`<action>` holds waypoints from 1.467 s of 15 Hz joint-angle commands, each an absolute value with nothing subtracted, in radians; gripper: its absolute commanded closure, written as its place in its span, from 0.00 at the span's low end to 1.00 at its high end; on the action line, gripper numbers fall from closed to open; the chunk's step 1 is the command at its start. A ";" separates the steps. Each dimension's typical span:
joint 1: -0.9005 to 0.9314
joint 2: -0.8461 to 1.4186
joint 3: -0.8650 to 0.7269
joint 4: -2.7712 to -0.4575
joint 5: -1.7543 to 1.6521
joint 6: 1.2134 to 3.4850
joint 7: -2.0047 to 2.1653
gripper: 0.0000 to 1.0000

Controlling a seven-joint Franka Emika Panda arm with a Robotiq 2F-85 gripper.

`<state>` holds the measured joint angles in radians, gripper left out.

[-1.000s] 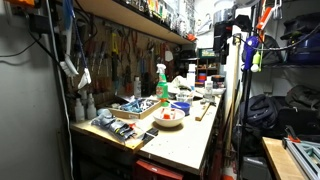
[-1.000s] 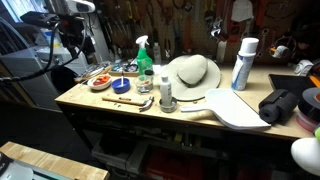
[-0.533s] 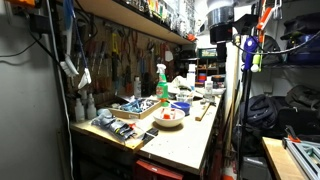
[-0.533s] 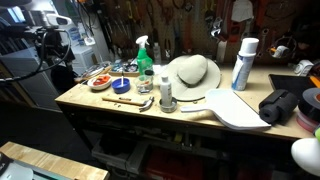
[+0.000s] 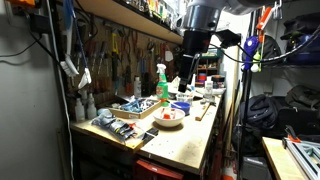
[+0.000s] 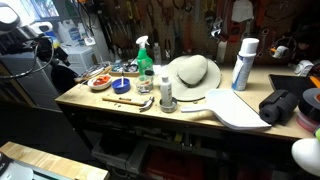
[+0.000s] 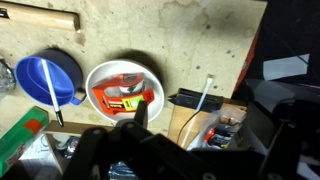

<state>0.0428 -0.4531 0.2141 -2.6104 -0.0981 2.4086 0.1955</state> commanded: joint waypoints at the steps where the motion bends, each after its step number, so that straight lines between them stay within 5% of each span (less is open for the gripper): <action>1: 0.036 -0.424 0.203 -2.601 -0.127 2.416 0.222 0.00; 13: 0.103 -0.134 0.208 -2.550 0.031 2.496 0.307 0.00; 22: 0.124 0.095 0.181 -2.418 -0.159 2.657 0.426 0.24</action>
<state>0.0951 0.0305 0.2100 -2.4603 -0.0697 2.6240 0.3601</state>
